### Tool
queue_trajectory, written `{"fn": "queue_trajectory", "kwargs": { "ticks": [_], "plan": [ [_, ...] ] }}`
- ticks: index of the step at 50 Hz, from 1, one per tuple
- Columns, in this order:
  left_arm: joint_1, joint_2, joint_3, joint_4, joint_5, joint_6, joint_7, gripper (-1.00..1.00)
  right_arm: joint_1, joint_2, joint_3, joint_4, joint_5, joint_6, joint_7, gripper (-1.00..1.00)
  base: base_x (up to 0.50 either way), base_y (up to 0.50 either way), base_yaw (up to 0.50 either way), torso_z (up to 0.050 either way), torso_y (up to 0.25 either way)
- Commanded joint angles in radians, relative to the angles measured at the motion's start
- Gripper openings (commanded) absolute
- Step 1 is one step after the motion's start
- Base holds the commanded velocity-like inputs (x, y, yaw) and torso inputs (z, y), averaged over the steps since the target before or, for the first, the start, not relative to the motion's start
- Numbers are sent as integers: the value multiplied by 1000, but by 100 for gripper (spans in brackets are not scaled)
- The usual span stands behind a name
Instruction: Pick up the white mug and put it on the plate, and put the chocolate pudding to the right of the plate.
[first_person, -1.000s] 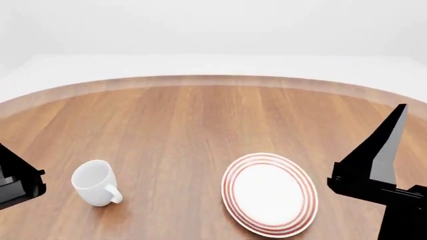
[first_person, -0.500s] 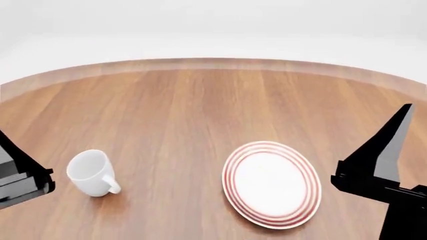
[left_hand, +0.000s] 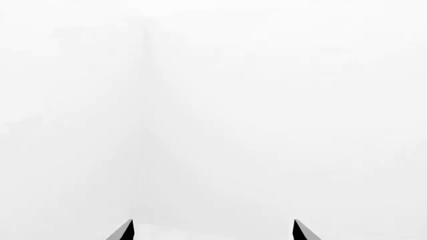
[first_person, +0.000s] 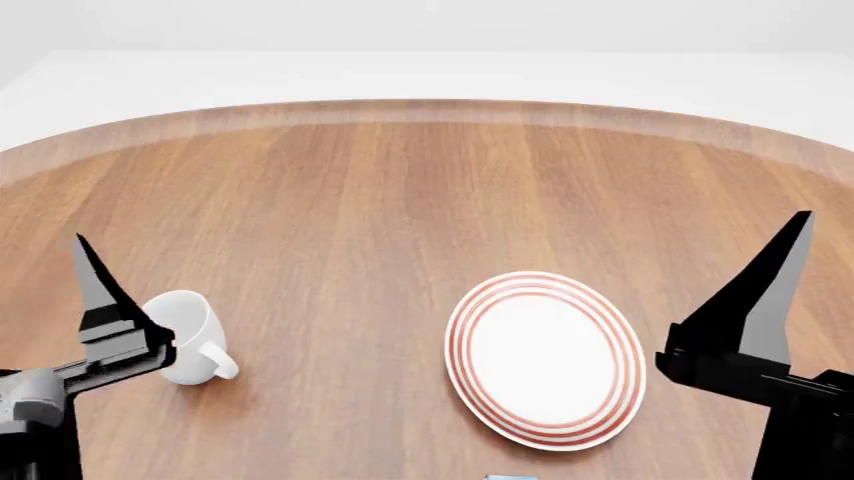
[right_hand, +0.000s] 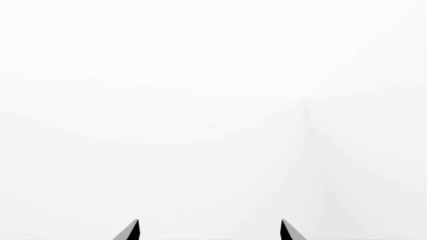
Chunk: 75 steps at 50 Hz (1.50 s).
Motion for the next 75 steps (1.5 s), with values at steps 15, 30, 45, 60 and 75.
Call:
{"fn": "queue_trajectory", "kwargs": {
  "ticks": [15,30,45,60,75],
  "plan": [
    [-423,105,212,-59,-163,-577,-120,100,-3,11,-20,4,12,-1,7,100,0,0,0,0,0],
    [-598,248,226,-322,-123,-667,-320,100,-5,16,-31,23,18,-17,11,100,0,0,0,0,0],
    [-667,265,262,-516,-183,-627,-558,100,-8,22,-40,0,20,-3,15,100,0,0,0,0,0],
    [-685,260,263,-663,-227,-529,-710,100,-7,28,-48,5,25,-10,20,100,0,0,0,0,0],
    [-725,257,253,-855,-295,-440,-831,100,-7,32,-59,9,25,-15,24,100,0,0,0,0,0]
  ]
}}
